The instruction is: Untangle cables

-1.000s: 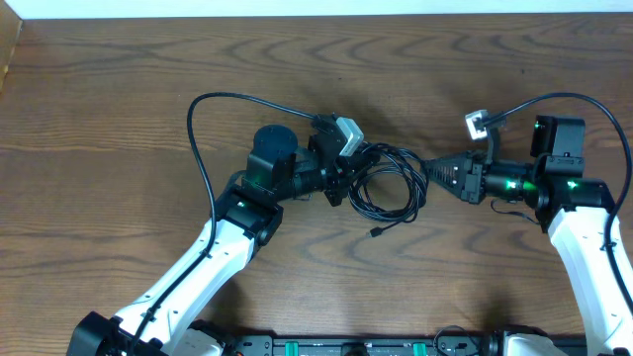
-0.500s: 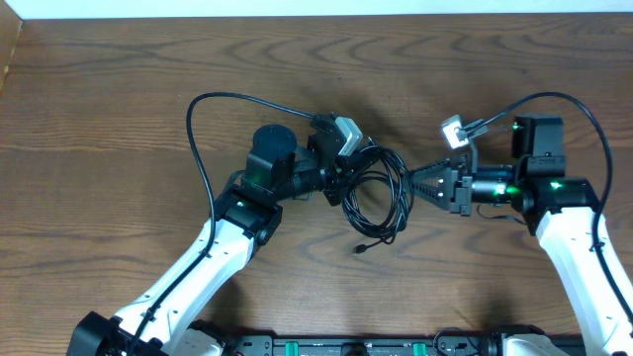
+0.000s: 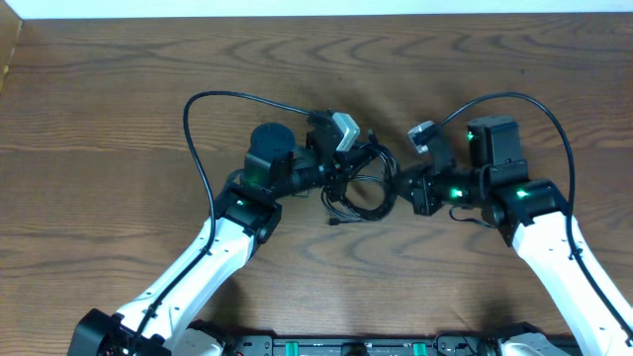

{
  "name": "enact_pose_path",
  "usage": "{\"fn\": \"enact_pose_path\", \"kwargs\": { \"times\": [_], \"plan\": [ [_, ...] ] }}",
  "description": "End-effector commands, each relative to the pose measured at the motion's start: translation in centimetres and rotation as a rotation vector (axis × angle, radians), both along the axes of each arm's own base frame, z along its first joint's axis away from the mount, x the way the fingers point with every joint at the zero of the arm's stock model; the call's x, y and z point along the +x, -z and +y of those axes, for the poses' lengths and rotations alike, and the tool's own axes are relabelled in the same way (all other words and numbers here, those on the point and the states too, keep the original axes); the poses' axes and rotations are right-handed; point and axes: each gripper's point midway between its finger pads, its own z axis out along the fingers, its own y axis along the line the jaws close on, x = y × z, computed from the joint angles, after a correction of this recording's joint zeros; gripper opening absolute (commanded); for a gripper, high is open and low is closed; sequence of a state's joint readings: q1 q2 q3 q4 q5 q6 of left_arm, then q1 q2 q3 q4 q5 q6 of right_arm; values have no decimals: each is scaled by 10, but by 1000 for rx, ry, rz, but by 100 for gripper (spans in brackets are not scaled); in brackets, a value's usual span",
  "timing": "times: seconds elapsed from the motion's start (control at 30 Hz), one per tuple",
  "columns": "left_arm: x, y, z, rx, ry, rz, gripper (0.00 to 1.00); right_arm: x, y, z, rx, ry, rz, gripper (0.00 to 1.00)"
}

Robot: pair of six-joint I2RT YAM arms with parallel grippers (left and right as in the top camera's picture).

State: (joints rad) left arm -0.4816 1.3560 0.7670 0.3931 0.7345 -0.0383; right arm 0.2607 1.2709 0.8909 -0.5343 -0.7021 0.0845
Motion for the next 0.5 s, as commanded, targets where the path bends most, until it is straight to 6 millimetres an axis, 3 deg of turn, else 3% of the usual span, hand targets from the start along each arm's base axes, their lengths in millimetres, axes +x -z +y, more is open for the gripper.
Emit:
{"fn": "enact_pose_path", "kwargs": {
  "times": [0.0, 0.23, 0.37, 0.47],
  "plan": [
    [-5, -22, -6, -57, 37, -8, 8, 23, 26, -37, -195, 277, 45, 1],
    [-3, -21, -6, -55, 27, -10, 8, 34, 46, -107, -475, 636, 65, 1],
    [-2, -21, -4, -54, 23, -8, 8, 34, 47, -108, -480, 635, 67, 3],
    [-3, -18, -4, -46, 23, 7, 8, 37, 43, -96, -402, 598, 70, 12]
  ]
}}
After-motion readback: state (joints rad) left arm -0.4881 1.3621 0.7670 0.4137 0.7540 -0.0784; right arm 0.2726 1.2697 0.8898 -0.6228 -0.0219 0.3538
